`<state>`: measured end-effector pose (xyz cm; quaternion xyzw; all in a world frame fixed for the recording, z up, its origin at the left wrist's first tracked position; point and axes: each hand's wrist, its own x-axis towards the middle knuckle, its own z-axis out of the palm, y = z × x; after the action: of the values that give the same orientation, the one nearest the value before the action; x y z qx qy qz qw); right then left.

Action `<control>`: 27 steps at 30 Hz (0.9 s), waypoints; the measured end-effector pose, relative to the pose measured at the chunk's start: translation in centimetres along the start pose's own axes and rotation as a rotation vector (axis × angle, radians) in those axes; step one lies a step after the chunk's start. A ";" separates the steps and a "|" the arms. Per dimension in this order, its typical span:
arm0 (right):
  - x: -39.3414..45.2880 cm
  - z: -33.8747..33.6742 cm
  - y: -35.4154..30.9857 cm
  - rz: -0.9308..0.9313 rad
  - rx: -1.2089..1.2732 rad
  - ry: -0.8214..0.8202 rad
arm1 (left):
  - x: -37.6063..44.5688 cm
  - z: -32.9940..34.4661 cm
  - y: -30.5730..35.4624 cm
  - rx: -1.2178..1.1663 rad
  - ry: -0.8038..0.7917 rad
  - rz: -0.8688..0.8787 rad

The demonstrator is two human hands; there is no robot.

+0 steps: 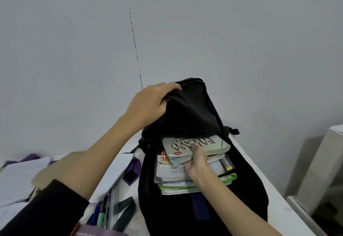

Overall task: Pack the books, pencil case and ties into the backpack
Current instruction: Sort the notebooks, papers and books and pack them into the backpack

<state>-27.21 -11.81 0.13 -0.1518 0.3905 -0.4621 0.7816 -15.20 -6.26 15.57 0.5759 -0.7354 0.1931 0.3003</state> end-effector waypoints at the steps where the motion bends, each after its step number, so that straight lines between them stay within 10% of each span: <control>1: -0.1 0.2 0.1 0.040 -0.083 -0.047 | -0.1 0.0 0.0 0.003 -0.005 -0.001; 6: -1.6 -2.2 -1.1 0.120 -0.872 -0.355 | -0.3 0.4 -0.3 -0.014 -0.011 -0.009; 12: -0.4 -3.4 -4.2 -0.916 -1.626 -0.341 | 0.0 0.5 -0.3 -0.059 0.006 -0.031; 15: 1.5 -4.4 -5.0 -0.835 -2.175 -0.362 | 0.1 0.5 -0.1 -0.057 -0.006 -0.020; 27: 1.8 -5.2 -3.0 -0.883 -2.368 -0.181 | 0.0 0.4 -0.9 -0.087 0.001 -0.022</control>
<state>-32.44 -14.29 -2.29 -0.9038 0.4251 -0.0395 -0.0285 -14.39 -6.81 15.20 0.5701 -0.7368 0.1579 0.3273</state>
